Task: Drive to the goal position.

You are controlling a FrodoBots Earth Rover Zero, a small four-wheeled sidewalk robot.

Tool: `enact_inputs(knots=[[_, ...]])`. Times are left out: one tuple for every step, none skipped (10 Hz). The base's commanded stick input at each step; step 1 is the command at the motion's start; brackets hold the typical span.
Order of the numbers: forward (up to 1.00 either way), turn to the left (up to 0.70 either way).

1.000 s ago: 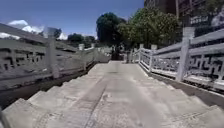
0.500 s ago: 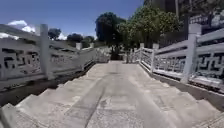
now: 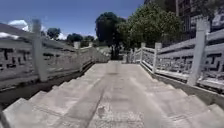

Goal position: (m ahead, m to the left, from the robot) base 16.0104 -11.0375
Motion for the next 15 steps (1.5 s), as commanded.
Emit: enact_inputs(knots=[[0.45, 0.00], [0.45, 0.00], [0.45, 0.00], [0.45, 0.00], [0.45, 0.00], [0.45, 0.00], [0.45, 0.00], [0.45, 0.00], [0.45, 0.00], [0.45, 0.00], [0.45, 0.00], [0.45, 0.00], [0.45, 0.00], [0.45, 0.00], [0.45, 0.00]])
